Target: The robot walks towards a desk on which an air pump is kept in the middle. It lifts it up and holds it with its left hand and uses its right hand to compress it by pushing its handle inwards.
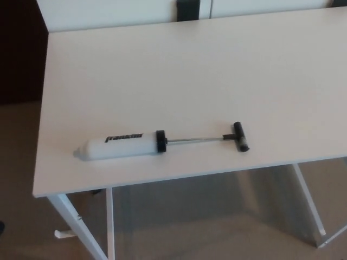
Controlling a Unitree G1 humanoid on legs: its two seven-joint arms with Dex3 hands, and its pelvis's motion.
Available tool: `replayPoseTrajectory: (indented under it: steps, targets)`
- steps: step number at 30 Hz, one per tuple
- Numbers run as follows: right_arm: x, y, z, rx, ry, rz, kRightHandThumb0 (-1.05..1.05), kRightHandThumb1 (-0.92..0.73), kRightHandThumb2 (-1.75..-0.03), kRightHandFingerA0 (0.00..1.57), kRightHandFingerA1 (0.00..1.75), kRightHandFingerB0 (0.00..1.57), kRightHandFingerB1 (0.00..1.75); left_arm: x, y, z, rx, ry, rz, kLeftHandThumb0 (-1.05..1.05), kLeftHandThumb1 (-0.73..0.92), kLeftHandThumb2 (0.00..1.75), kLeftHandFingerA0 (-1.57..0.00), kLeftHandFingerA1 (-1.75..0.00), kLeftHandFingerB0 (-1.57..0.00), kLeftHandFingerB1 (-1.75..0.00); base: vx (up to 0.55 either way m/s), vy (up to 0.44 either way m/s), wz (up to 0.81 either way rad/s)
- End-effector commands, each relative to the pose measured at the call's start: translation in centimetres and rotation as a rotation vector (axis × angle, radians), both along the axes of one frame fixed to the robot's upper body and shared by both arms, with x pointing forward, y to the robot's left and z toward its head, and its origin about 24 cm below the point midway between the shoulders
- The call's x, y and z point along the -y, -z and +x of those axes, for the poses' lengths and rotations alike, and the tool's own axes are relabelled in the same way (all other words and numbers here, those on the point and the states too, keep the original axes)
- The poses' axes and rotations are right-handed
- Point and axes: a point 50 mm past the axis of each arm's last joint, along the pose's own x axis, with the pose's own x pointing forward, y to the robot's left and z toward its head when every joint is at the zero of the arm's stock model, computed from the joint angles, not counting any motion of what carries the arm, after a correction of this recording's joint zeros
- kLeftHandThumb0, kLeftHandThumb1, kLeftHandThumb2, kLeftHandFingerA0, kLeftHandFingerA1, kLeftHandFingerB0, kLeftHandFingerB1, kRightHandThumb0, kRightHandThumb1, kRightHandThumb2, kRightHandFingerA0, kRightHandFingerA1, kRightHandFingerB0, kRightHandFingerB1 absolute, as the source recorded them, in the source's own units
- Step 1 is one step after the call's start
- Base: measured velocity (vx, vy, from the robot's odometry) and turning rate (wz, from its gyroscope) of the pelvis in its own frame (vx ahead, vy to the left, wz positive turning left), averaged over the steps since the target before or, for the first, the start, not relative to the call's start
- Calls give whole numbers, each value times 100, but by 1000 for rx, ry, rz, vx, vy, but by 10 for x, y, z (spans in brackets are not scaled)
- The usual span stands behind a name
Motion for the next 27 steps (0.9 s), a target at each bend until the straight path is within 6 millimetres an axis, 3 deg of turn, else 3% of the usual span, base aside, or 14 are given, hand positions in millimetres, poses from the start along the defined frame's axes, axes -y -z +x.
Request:
replayPoseTrajectory:
  steps: [1, 4, 5, 7, 9, 10, 13, 15, 18, 19, 21, 22, 23, 27]
  targets:
    - [7, -3, -1, 9, 17, -15, -28, -62, -58, 60, 50, 54, 45, -3, -2, 1, 0, -3, 2, 4, 54, 102, -25, -58, -16, -52, 0, 0, 0]
    - [7, -4, 1, 7, 19, -13, -28, -61, -57, 62, 50, 57, 46, -3, -3, 2, 4, -1, 7, 3, 52, 102, -26, -59, -17, -53, 0, -21, 2]
    - [7, -3, 1, 8, 16, -15, -28, -63, -58, 59, 48, 55, 45, -3, -3, 3, 3, -6, 10, 4, 67, 71, -37, -50, -31, -39, 0, 0, 0]
    - [6, -3, 1, 9, 9, -19, -29, -62, -58, 60, 49, 55, 45, -3, -4, 4, 3, -13, 13, 5, 49, 100, -27, -59, -21, -55, 0, 0, 0]
    - [6, -3, 1, 9, 6, -21, -29, -62, -58, 60, 49, 55, 45, -3, -4, 4, 5, -15, 15, 5, 49, 100, -27, -59, -21, -55, 0, 0, 0]
    - [5, -3, 1, 7, 6, -20, -29, -62, -58, 60, 49, 56, 45, -3, -6, 3, 14, -22, 26, -12, 67, 67, -36, -48, -31, -35, 0, 0, 0]
    - [4, -2, 0, 5, 7, -18, -29, -62, -58, 60, 49, 56, 45, -5, -7, 2, 23, -32, 40, -12, 67, 67, -36, -48, -31, -35, 0, 0, 0]
    - [4, -3, 1, 19, 16, -15, -26, -63, -58, 58, 49, 52, 45, -13, -65, 4, 236, -39, 311, -17, 40, 88, -13, -51, -13, -48, 0, 0, 0]
    - [6, -5, 3, 29, 25, -13, -26, -63, -58, 58, 49, 52, 45, -11, -102, 5, 357, -15, 458, -17, 40, 88, -13, -51, -13, -48, 0, 0, 0]
    - [7, -6, 5, 30, 25, -21, -29, -61, -58, 62, 48, 56, 45, -10, -129, 8, 435, -1, 559, -20, 57, 58, -19, -35, -22, -30, 0, 0, 0]
    - [7, -7, 6, 29, 23, -27, -29, -61, -58, 62, 48, 56, 45, -9, -145, 10, 478, 5, 616, -20, 57, 58, -19, -35, -22, -30, 0, 0, 0]
    - [8, -7, 7, 32, 23, -27, -28, -61, -57, 62, 50, 55, 45, -9, -186, 11, 571, 45, 772, -45, 48, 66, -17, -36, -16, -33, 0, 0, 0]
    - [8, -7, 7, 32, 23, -27, -28, -61, -57, 62, 50, 55, 45, -9, -186, 11, 571, 45, 772, -45, 48, 66, -17, -36, -16, -33, 0, 0, 0]
    - [10, -7, 4, 22, 20, -26, -27, -63, -58, 62, 49, 55, 45, 22, -298, 13, 813, 223, 1260, -44, 49, 56, -18, -33, -16, -27, 0, 0, 0]
